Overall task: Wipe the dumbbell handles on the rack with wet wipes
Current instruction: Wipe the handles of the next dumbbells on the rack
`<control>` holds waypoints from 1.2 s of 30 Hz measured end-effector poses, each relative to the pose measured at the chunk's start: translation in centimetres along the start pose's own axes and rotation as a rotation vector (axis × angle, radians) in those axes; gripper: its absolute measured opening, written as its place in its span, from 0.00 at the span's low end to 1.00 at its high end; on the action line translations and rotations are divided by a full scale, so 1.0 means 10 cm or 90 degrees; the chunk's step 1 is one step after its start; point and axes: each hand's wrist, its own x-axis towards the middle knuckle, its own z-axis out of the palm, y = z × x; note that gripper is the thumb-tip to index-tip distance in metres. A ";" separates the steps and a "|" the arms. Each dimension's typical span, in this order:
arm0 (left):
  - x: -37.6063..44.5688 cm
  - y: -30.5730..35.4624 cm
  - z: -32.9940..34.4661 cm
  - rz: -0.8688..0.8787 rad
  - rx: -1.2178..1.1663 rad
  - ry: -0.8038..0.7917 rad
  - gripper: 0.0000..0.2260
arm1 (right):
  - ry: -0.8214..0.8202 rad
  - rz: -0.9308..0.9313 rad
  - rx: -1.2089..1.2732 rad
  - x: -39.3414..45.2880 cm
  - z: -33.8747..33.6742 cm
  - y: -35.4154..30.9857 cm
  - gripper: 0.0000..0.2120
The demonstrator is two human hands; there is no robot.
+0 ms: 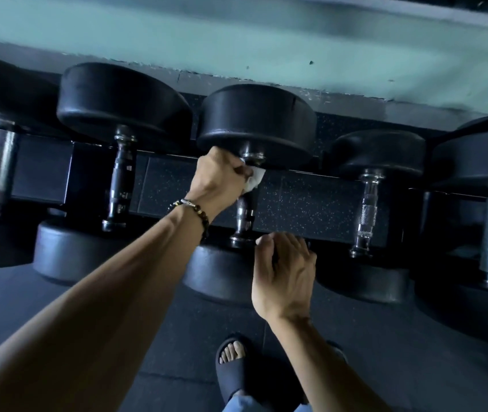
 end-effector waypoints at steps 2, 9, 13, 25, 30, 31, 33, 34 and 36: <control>-0.08 -0.05 -0.02 0.002 0.037 -0.034 0.09 | -0.001 -0.014 0.012 -0.01 -0.01 0.01 0.15; -0.27 -0.22 -0.08 0.020 0.141 -0.096 0.09 | 0.003 -0.022 0.017 0.00 -0.03 -0.01 0.12; -0.15 -0.15 -0.07 0.013 0.119 -0.052 0.09 | 0.014 -0.033 0.035 -0.01 -0.02 0.00 0.13; -0.21 -0.21 -0.09 -0.032 0.182 -0.160 0.04 | 0.027 -0.036 0.030 0.00 0.00 0.01 0.12; -0.29 -0.19 -0.08 -0.021 0.129 -0.110 0.10 | 0.024 -0.028 0.026 0.00 -0.01 -0.02 0.11; -0.25 -0.16 -0.08 -0.024 0.114 -0.082 0.12 | 0.025 -0.029 0.032 -0.01 -0.02 -0.01 0.11; -0.18 -0.15 -0.07 -0.027 0.134 -0.088 0.17 | 0.023 -0.028 0.040 0.00 -0.01 0.01 0.12; -0.19 -0.19 -0.06 -0.023 0.160 -0.118 0.18 | 0.015 -0.021 0.037 -0.01 -0.01 0.01 0.11; -0.26 -0.24 -0.06 -0.017 0.167 -0.165 0.20 | 0.003 -0.006 0.027 -0.01 -0.02 -0.01 0.11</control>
